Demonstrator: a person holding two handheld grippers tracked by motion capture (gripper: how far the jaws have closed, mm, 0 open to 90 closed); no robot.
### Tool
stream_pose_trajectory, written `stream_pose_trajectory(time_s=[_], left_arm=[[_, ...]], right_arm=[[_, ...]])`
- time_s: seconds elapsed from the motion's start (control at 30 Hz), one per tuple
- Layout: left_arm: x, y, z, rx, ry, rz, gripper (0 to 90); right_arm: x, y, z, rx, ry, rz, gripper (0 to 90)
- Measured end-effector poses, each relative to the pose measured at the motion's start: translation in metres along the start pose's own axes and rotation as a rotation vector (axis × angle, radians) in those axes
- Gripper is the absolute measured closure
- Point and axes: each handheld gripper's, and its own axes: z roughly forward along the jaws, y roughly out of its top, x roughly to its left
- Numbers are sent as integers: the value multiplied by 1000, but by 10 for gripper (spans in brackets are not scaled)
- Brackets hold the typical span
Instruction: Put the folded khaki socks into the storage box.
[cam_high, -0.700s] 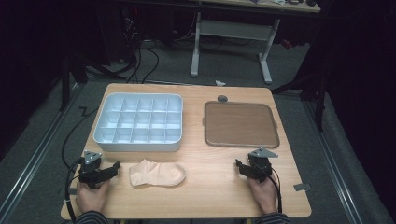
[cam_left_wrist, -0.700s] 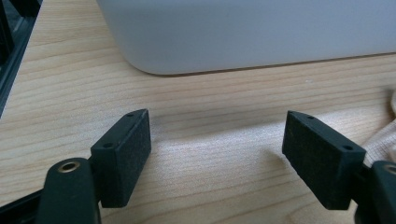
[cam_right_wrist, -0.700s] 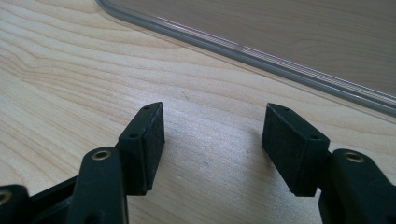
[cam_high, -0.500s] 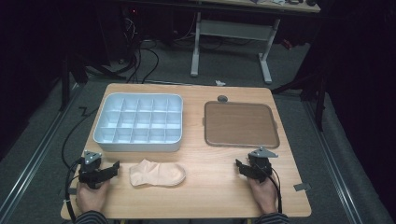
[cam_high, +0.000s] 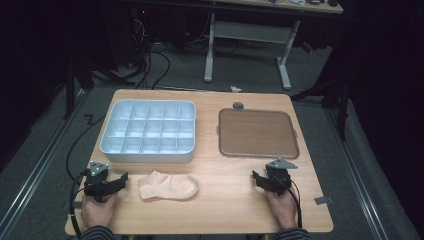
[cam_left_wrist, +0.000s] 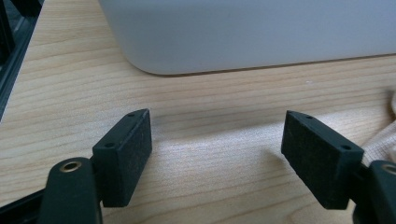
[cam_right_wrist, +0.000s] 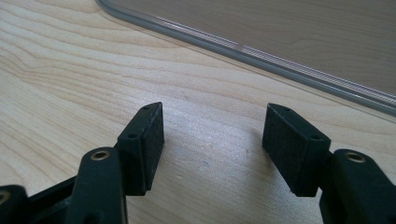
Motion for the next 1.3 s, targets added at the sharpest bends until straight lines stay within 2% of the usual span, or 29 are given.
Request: stream_pose_trajectory(time_s=[0.37, 0.53, 0.6, 0.63, 0.67, 0.8, 1.13, 1.3], left_arm=[[0, 0, 0, -4, 7, -9, 270], [-1, 0, 0, 1, 17, 3, 269], [-5, 1, 1, 10, 38, 28, 266], [-5, 1, 1, 10, 38, 28, 261], [-5, 1, 1, 15, 36, 39, 261], [-5, 1, 1, 13, 31, 39, 266], [-9, 1, 2, 15, 24, 48, 248], [-8, -1, -1, -1, -20, 39, 290]], right_arm=[[0, 0, 0, 0, -2, 2, 390], [0, 0, 0, -2, -6, 11, 413], [0, 0, 0, -2, -8, 15, 413], [0, 0, 0, -2, -8, 15, 413], [0, 0, 0, -2, -8, 15, 413], [0, 0, 0, -2, -8, 15, 419], [-1, 0, -1, -7, -34, 32, 494], [1, -1, -2, -11, -31, 41, 504]])
